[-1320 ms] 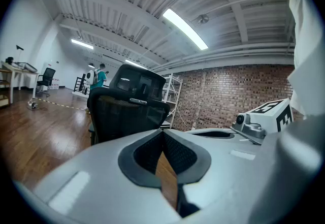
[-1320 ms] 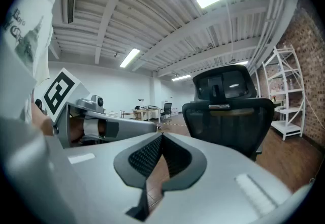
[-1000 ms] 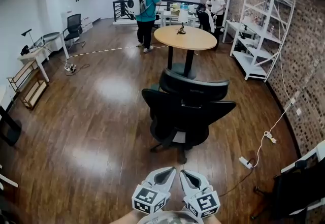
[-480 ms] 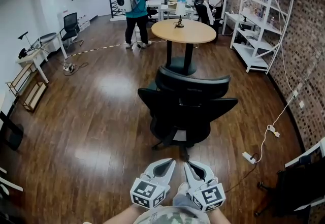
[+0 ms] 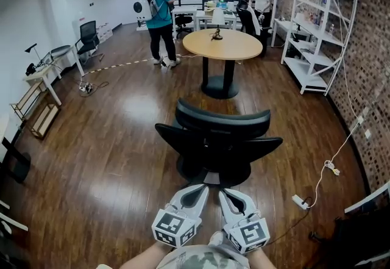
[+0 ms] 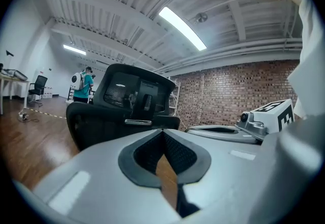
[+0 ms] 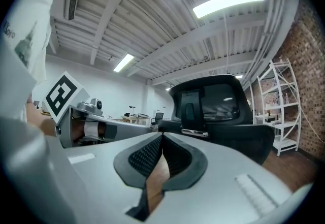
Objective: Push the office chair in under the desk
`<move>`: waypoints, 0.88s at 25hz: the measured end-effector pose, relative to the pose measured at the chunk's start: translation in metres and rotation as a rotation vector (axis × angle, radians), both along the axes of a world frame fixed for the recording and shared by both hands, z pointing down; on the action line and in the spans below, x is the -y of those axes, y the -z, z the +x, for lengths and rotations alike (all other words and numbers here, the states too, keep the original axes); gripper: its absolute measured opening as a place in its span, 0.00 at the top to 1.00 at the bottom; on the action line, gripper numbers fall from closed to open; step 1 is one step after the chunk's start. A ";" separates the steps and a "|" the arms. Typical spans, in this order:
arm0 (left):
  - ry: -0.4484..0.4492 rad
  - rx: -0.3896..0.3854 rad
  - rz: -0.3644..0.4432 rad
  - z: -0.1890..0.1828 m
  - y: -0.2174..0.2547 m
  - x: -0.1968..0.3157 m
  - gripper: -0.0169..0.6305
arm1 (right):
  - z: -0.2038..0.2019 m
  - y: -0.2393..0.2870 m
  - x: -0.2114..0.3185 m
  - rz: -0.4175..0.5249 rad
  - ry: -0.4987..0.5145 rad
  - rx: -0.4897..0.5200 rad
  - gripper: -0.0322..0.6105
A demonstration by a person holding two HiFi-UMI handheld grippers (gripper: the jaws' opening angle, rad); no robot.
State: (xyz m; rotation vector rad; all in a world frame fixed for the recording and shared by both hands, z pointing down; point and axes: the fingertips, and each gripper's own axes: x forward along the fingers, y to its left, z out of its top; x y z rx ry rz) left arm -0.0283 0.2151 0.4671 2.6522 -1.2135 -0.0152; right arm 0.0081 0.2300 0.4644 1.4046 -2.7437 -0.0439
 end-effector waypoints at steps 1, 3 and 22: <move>0.008 0.001 0.003 0.003 0.001 0.007 0.95 | 0.005 0.001 0.006 0.003 0.002 0.002 0.95; 0.026 0.007 0.011 0.008 0.004 0.020 0.95 | 0.016 0.003 0.018 0.011 0.009 0.006 0.95; 0.173 0.089 0.118 -0.008 0.043 0.101 0.95 | 0.081 0.044 0.087 0.125 0.114 -0.075 0.91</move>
